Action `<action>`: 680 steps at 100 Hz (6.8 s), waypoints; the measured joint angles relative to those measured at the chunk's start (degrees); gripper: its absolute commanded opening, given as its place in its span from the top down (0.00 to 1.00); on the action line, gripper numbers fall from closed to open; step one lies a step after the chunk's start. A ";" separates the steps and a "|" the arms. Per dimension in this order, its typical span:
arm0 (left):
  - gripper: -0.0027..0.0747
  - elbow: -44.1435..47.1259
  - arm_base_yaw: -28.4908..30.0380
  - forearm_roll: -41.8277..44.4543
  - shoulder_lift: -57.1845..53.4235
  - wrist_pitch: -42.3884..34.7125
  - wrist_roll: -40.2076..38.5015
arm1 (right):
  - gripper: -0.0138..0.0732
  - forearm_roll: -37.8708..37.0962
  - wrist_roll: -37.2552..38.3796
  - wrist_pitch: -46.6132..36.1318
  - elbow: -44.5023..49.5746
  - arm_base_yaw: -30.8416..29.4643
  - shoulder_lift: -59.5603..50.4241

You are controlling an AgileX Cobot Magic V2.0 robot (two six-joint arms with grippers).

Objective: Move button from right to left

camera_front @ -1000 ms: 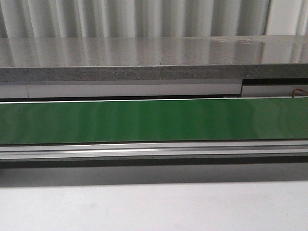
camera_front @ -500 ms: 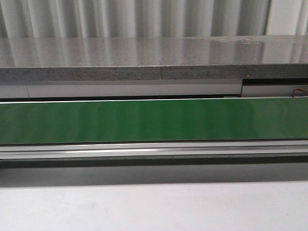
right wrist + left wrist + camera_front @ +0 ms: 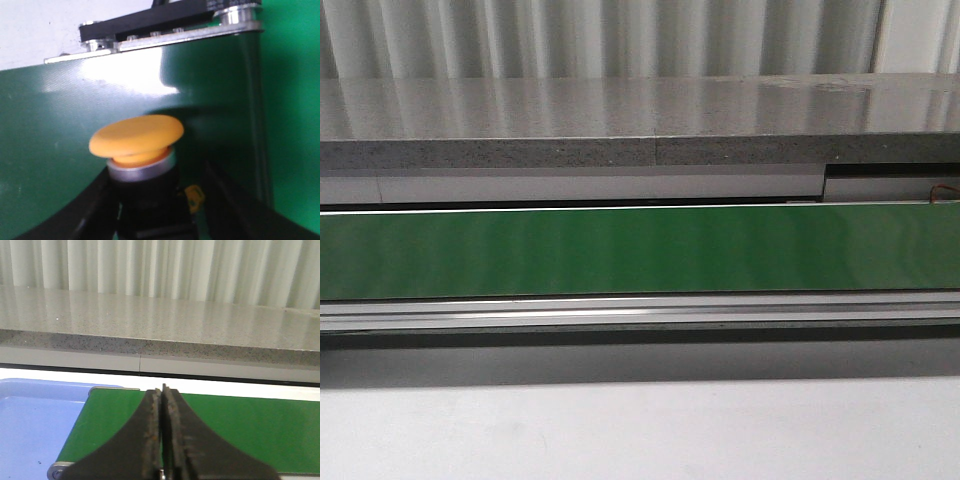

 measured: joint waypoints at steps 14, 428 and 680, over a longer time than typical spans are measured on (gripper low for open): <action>0.99 0.00 0.00 0.00 0.00 0.00 0.00 | 0.32 0.16 0.04 0.11 0.00 0.00 0.21; 0.99 -18.88 0.00 -0.97 9.00 10.85 0.00 | 0.92 1.83 -6.43 -4.03 35.49 9.75 -77.60; 0.11 -67.54 -21.74 -3.70 82.28 41.43 -0.93 | 0.92 1.83 -6.43 -4.15 35.49 9.75 -77.60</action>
